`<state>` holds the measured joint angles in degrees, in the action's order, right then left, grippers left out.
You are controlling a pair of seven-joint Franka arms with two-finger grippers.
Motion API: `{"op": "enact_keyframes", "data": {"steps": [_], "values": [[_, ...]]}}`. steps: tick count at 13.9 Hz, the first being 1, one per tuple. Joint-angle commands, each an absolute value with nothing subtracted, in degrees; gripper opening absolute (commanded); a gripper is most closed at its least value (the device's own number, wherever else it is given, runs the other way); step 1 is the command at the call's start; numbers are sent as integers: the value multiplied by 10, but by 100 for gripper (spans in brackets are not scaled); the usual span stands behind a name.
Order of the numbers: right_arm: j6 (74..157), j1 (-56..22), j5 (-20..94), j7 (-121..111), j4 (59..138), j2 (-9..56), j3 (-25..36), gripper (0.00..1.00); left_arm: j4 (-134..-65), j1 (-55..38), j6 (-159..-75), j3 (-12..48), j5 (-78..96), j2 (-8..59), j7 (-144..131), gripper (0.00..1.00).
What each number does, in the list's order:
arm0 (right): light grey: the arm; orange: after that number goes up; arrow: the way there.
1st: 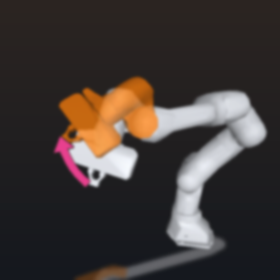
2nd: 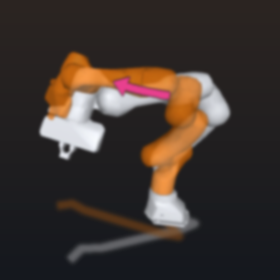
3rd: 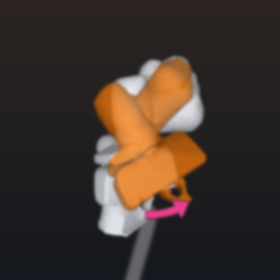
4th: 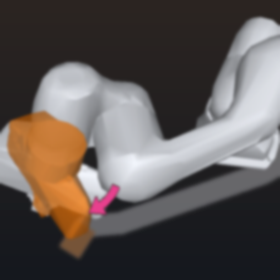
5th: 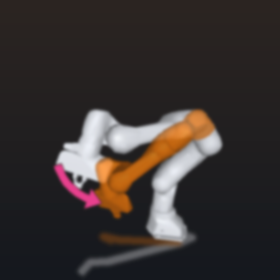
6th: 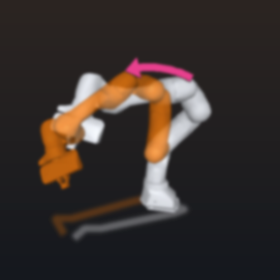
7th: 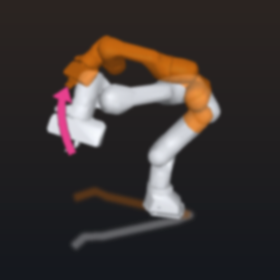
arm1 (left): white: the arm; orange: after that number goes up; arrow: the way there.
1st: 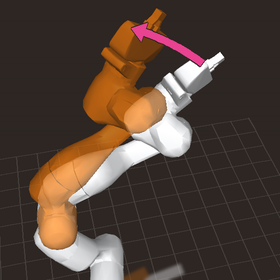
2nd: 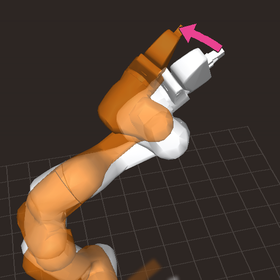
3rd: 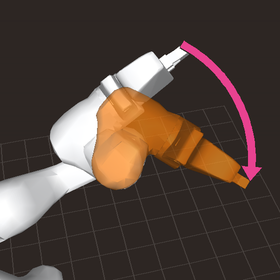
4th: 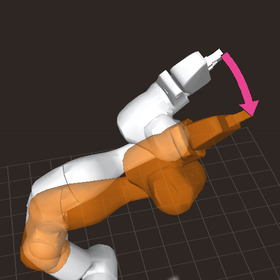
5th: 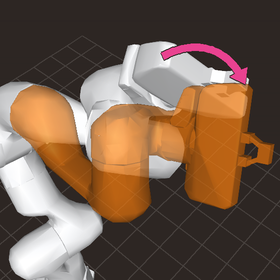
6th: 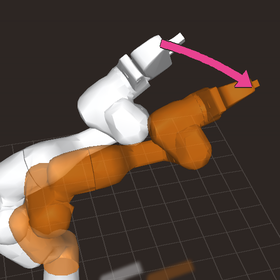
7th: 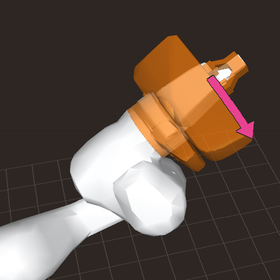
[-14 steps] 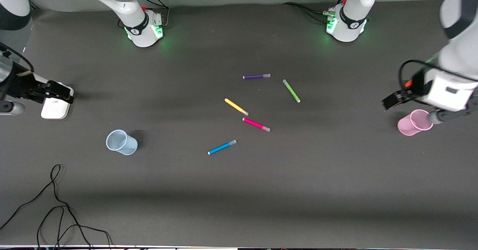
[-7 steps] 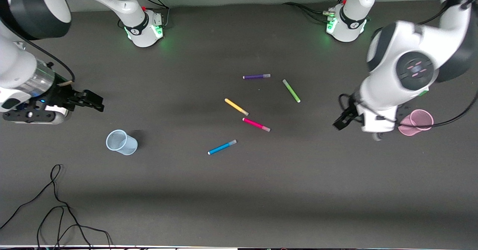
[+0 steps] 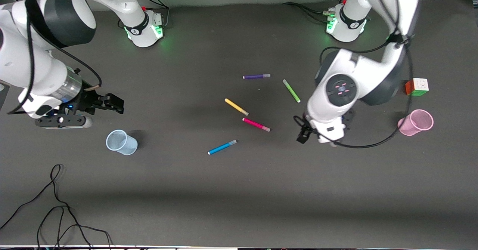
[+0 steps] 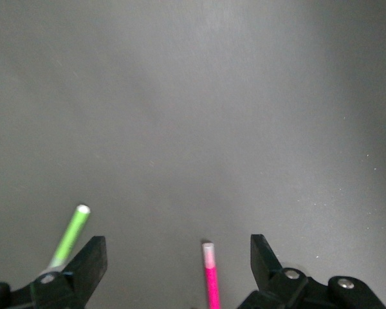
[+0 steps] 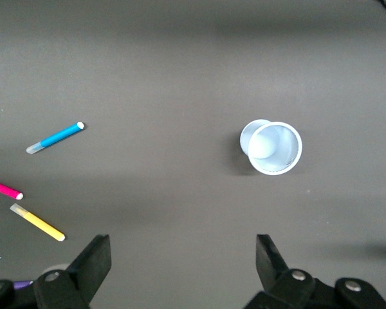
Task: Place pink and blue markers in matching cups
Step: 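Lower the left gripper to the pink marker while the right gripper approaches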
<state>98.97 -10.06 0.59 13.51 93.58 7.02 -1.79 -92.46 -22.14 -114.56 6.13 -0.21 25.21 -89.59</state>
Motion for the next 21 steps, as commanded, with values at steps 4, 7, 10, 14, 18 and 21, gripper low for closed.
{"op": "enact_keyframes", "data": {"steps": [4, 7, 10, 14, 18, 21], "values": [[1004, -130, -2, 177, 918, 95, -15, 100, -909, -269, -1232, 66, 4, 346, -1004, 98], [1018, -154, -1, 261, 918, 105, -15, 100, -895, -269, -1234, 82, 27, 379, -1013, 97], [1033, -173, 5, 375, 907, 127, -15, 100, -889, -283, -1258, 88, 44, 395, -1015, 96], [1036, -206, 23, 544, 866, 170, -15, 100, -890, -312, -1311, 91, 60, 424, -1046, 91], [1069, -226, 49, 675, 842, 207, -15, 100, -892, -324, -1330, 90, 52, 441, -1074, 83], [1078, -234, 43, 750, 821, 233, -14, 100, -893, -324, -1330, 89, 50, 448, -1074, 66]]}}
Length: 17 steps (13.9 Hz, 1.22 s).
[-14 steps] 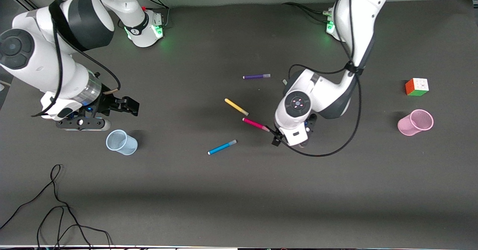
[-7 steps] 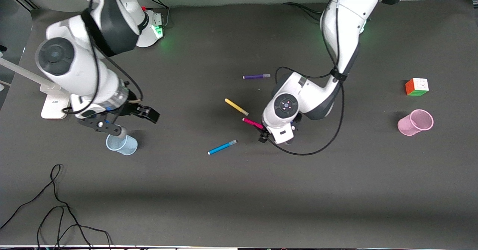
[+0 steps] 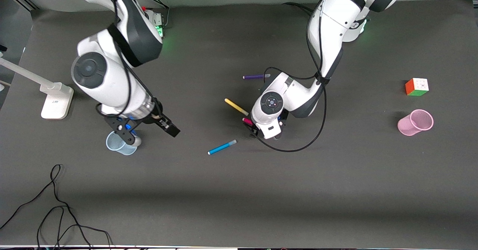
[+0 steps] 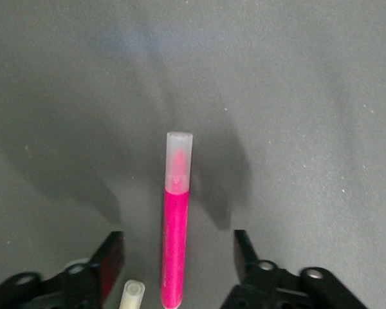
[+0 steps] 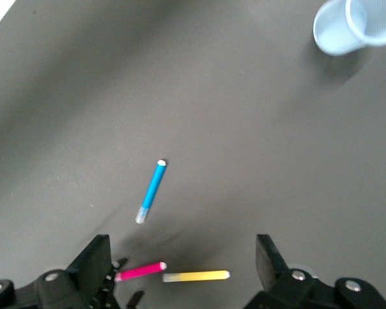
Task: Place pink and blue markers in matching cups
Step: 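Close the left gripper on the pink marker while the right gripper lowers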
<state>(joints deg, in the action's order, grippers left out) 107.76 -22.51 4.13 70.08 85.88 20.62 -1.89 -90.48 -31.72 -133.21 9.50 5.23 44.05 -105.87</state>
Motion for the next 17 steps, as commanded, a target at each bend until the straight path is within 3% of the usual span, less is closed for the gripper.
{"op": "enact_keyframes", "data": {"steps": [1, 6, 7, 9, 10, 13, 17], "values": [[1078, -235, 45, 764, 814, 242, -14, 100, -893, -324, -1330, 89, 50, 453, -1074, 64], [1078, -237, 43, 877, 775, 299, -15, 100, -893, -326, -1341, 89, 49, 465, -1072, 62], [1078, -245, 40, 897, 769, 306, -14, 100, -893, -327, -1347, 89, 46, 467, -1072, 47], [1078, -257, 24, 946, 752, 327, -13, 100, -893, -326, -1346, 89, 40, 465, -1072, 5], [1078, -262, 12, 974, 747, 335, -13, 100, -891, -326, -1346, 88, 38, 463, -1072, 0], [1081, -271, 10, 999, 744, 357, -14, 100, -891, -326, -1325, 88, -3, 455, -1071, 0], [1097, -279, 10, 1009, 746, 370, -14, 100, -889, -320, -1197, 89, -70, 405, -1041, 0]]}}
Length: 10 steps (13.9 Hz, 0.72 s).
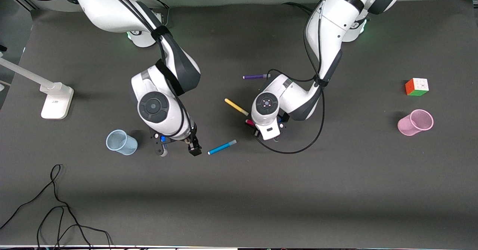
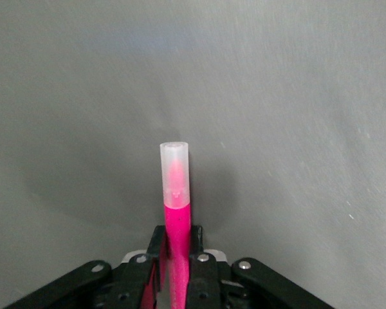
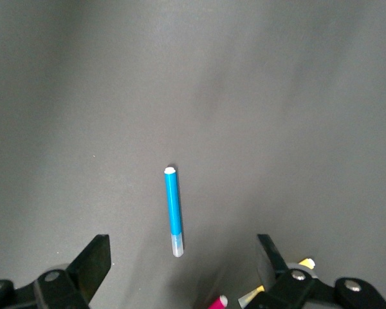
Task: Place pink and blue markers in matching cups
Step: 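Close the left gripper on the pink marker while the right gripper lowers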
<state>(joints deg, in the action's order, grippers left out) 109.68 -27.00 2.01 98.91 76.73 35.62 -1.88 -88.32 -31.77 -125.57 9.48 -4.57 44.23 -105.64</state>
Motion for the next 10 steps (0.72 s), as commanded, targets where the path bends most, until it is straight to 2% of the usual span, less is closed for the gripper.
{"op": "enact_keyframes", "data": {"steps": [1, 10], "values": [[1098, -279, 10, 1009, 746, 373, -14, 100, -889, -317, -1167, 89, -69, 386, -1001, 0], [1179, -314, 13, 1069, 744, 436, -14, 100, -889, -247, -956, 88, -63, 210, -656, 0]]}}
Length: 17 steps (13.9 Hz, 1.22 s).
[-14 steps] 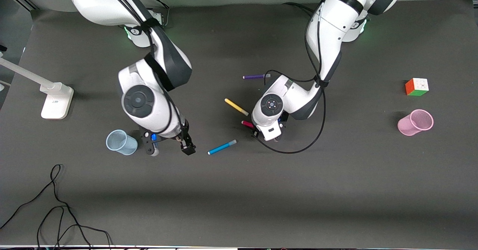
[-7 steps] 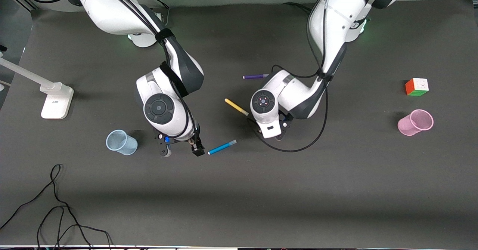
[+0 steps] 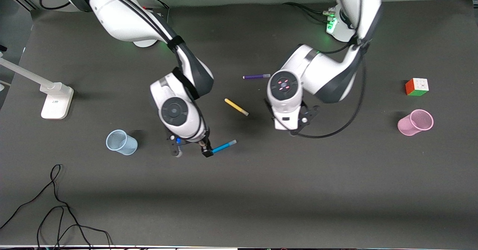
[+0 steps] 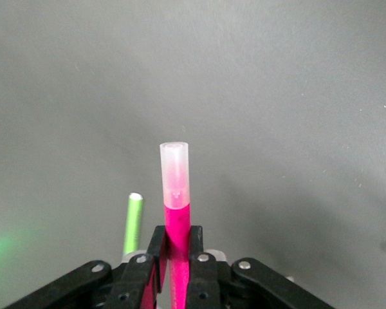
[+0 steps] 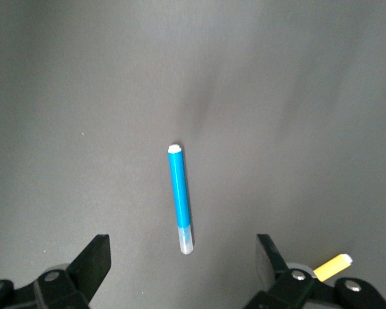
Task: Place pink and blue markers in matching cups
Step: 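Grasp the blue marker with the right gripper while the left gripper carries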
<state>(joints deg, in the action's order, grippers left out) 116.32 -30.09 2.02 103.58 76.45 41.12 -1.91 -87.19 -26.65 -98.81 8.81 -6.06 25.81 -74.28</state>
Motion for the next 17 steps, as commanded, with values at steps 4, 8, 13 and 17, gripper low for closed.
{"op": "enact_keyframes", "data": {"steps": [4, 8, 13, 17], "values": [[1226, -333, 11, 1106, 738, 477, -13, 100, -890, -197, -898, 86, -69, 139, -449, 0], [1249, -338, 11, 1108, 738, 509, -12, 100, -909, -134, -882, 83, -85, 86, -213, 0], [1288, -350, 11, 1111, 739, 540, -12, 99, -925, -92, -897, 83, -146, 66, 14, 0], [1304, -359, 11, 1110, 740, 549, -11, 80, -942, -17, -959, 84, -145, 59, 253, 0]]}}
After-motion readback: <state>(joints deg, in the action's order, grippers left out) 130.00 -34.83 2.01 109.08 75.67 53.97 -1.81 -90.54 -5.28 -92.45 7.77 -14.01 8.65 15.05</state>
